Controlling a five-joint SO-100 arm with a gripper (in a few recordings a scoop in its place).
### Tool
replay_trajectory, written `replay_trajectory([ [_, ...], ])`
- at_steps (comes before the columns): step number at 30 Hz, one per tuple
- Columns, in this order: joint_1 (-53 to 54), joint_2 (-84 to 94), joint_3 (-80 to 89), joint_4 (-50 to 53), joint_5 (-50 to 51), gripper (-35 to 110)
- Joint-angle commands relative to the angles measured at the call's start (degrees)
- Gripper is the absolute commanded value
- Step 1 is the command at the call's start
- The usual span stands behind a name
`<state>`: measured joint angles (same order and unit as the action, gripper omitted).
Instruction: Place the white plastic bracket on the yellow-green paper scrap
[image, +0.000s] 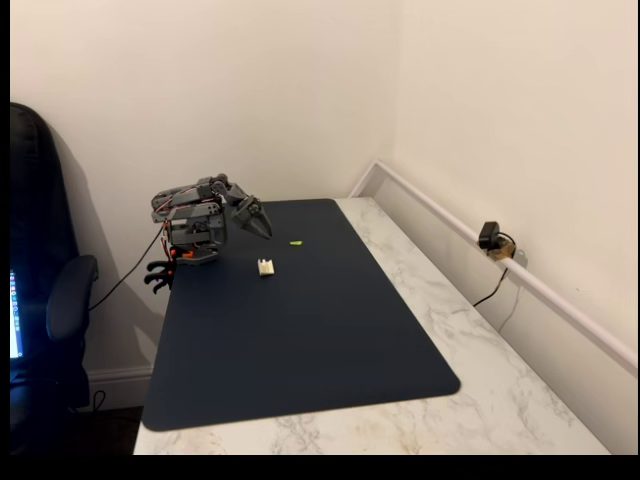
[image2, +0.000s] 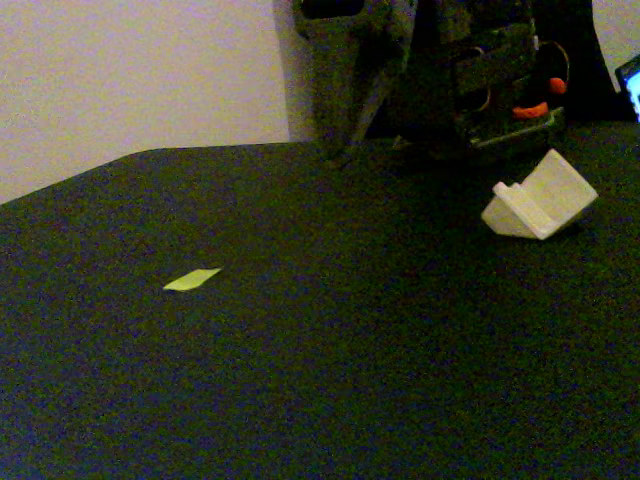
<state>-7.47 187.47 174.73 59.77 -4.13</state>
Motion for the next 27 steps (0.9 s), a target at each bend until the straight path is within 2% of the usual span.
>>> replay_trajectory([
  [1, 0.2, 1.8, -0.2, -1.8, -0.4, 0],
  [3, 0.2, 1.8, -0.2, -2.0, 0.9, 0],
  [8, -0.4, 1.8, -1.2, -3.3, 12.4, 0],
  [12, -0.4, 1.8, -6.7, -0.2, 12.9, 0],
  [19, 4.4, 0.1, -13.2, -0.5, 20.3, 0],
  [23, 1.1, -25.2, -26.2, -4.9, 18.4, 0],
  [27, -0.8, -52.0, -45.9, 2.7, 14.4, 0],
])
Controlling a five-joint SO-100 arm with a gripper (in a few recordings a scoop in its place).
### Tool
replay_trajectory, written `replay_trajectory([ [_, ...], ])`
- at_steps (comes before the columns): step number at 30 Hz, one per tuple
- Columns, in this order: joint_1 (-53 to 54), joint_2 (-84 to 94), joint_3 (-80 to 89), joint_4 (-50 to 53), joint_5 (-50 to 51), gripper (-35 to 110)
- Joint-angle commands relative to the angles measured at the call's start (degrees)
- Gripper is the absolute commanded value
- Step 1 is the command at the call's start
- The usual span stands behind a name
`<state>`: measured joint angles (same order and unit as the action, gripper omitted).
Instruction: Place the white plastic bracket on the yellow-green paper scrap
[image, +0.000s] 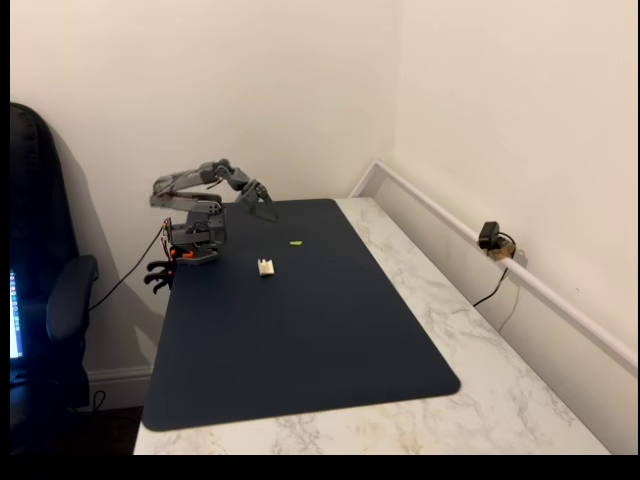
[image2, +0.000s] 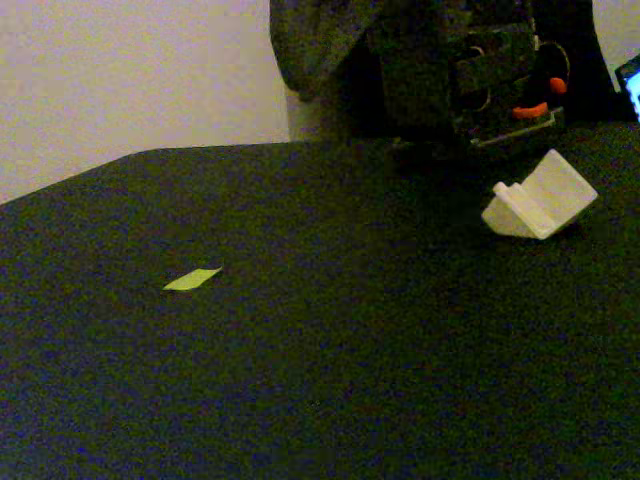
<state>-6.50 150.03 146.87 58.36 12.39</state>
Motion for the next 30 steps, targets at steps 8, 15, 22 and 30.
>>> replay_trajectory([
  [8, -7.9, -33.9, -44.2, 23.2, -1.9, 0],
  [15, -11.6, -38.9, -48.8, 29.1, 2.0, 3],
  [22, -20.2, -42.9, -49.0, 30.7, 9.1, 11],
  [30, -27.4, -34.5, -37.0, 26.7, 17.8, 31],
])
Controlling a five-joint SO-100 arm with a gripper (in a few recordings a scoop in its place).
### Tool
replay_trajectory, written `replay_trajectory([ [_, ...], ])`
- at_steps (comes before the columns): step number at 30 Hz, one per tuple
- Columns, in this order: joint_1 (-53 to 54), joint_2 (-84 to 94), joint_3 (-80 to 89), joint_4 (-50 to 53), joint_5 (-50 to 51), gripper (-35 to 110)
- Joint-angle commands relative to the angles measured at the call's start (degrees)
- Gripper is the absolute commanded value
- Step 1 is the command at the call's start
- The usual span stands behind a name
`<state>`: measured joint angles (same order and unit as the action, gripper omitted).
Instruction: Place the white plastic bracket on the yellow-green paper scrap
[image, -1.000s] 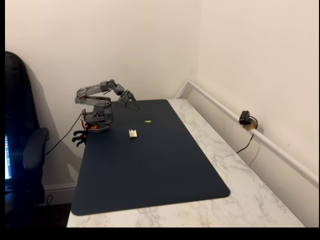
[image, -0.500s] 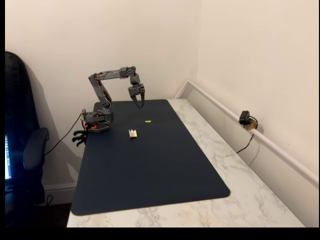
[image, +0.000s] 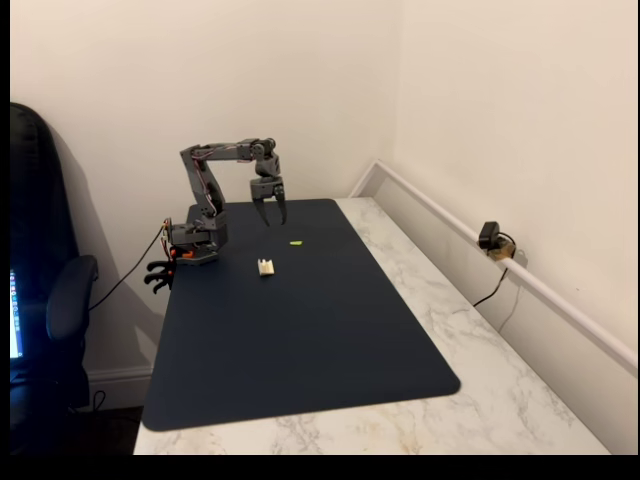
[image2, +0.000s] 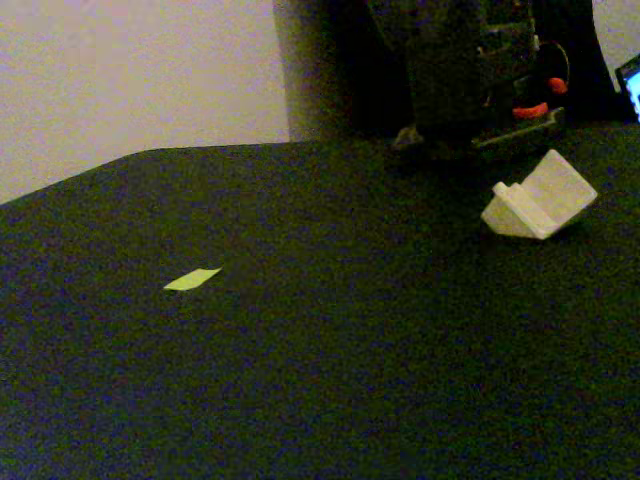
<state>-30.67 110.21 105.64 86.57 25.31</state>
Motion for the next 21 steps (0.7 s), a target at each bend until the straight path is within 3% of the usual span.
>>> replay_trajectory([
  [1, -4.4, 5.7, 6.4, -2.6, 6.3, 32],
  [5, -8.3, 4.0, 12.7, -7.2, 11.4, 27],
  [21, -17.5, -11.0, 12.2, -14.2, 20.7, 35],
])
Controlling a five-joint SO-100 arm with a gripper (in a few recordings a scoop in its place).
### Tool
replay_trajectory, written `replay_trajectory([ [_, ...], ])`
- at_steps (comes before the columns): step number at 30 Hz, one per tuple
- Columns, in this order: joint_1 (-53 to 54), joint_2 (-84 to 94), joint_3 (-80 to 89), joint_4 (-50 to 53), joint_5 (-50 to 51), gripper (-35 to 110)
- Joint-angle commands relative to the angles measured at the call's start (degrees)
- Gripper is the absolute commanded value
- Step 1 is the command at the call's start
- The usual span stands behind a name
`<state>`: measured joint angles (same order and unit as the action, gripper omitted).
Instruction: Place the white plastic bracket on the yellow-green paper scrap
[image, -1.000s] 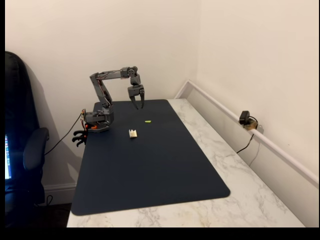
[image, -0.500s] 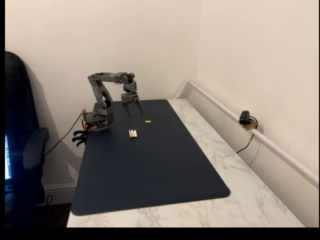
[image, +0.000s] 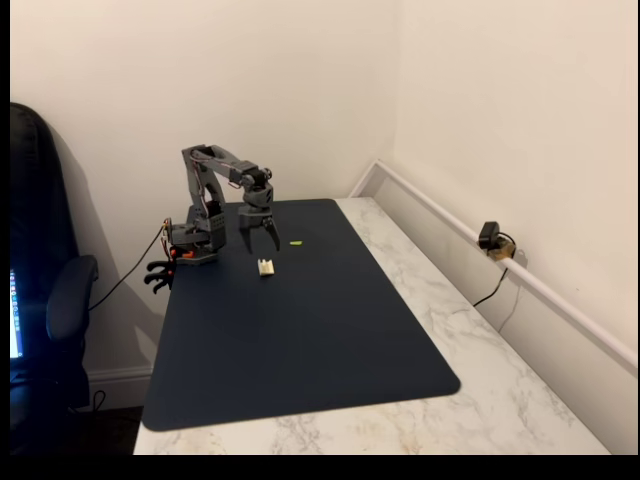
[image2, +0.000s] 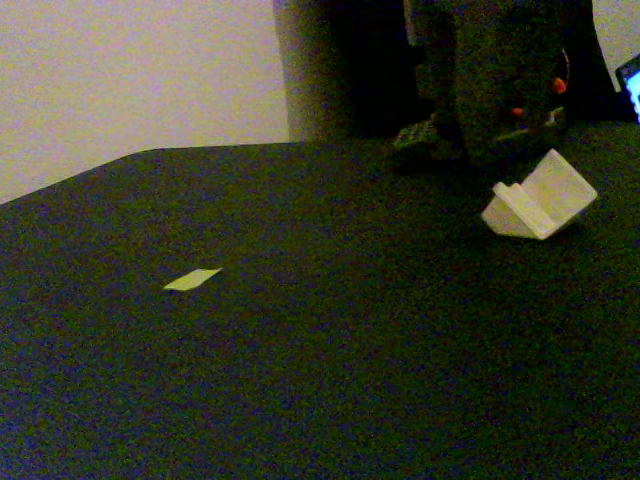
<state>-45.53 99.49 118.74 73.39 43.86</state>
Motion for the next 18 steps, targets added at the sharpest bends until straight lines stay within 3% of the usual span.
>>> replay_trajectory([
  [1, -3.1, -1.1, -0.9, -1.8, 2.7, 36],
  [18, 2.9, -9.8, -0.8, -7.3, 0.1, 39],
])
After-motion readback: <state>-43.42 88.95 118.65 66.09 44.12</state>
